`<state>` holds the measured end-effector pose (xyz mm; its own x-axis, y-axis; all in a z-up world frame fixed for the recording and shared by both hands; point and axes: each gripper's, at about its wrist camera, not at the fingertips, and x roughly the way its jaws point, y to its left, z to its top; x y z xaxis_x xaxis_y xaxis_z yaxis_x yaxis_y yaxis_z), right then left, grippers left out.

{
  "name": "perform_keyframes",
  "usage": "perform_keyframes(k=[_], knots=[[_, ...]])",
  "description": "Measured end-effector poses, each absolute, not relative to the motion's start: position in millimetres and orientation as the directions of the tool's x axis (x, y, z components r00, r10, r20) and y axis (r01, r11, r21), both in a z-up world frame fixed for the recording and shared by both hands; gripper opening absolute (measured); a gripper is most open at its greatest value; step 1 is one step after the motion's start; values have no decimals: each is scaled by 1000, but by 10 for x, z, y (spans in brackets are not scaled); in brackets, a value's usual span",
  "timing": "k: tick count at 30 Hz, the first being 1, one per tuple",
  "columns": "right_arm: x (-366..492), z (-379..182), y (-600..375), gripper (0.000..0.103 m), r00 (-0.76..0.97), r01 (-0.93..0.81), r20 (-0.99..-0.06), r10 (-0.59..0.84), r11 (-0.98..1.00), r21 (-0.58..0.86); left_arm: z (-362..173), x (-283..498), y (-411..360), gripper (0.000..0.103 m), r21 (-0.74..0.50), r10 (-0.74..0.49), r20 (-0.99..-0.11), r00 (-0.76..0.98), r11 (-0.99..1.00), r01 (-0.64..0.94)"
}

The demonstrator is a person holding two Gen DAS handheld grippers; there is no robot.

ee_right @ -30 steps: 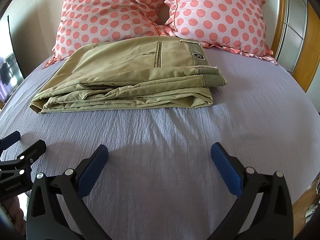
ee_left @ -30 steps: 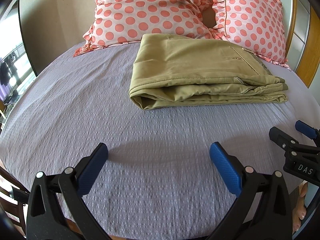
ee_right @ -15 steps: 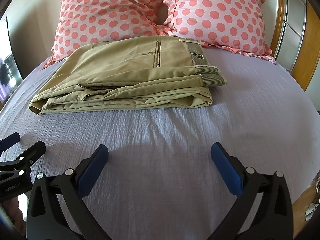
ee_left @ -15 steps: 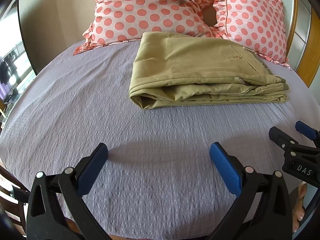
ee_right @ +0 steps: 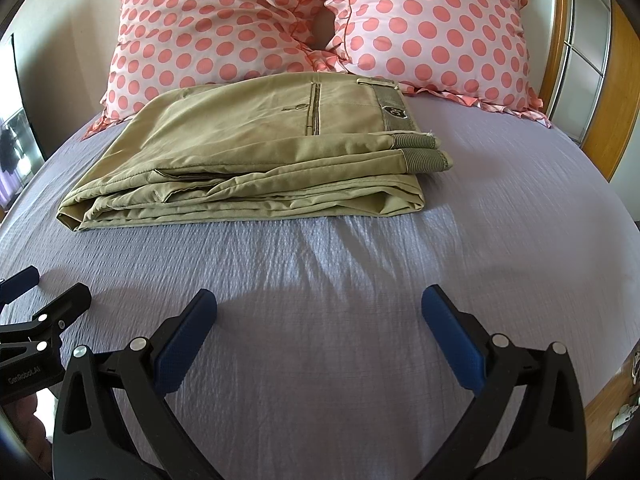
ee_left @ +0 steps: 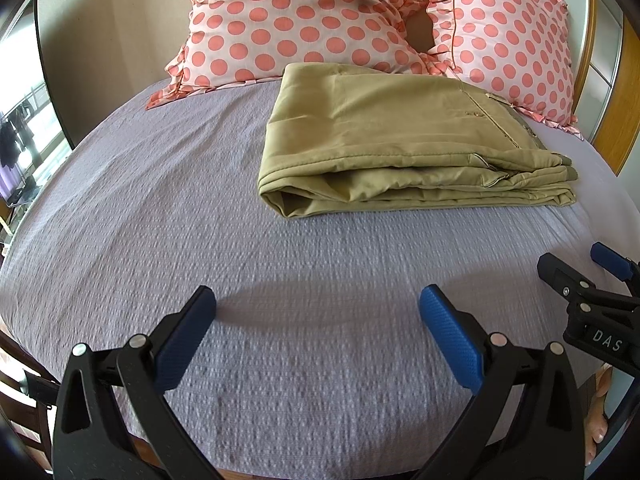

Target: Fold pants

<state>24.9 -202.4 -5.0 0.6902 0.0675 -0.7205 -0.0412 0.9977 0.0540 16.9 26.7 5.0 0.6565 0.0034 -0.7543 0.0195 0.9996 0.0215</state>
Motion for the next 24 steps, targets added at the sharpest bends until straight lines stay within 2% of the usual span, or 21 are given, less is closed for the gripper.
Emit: perform_keyframes(k=[24], knots=[[247,-50,-2027,102,690,-43,-721,68,998,54,49,177,271,101,21,4,-758,652,1000,19]])
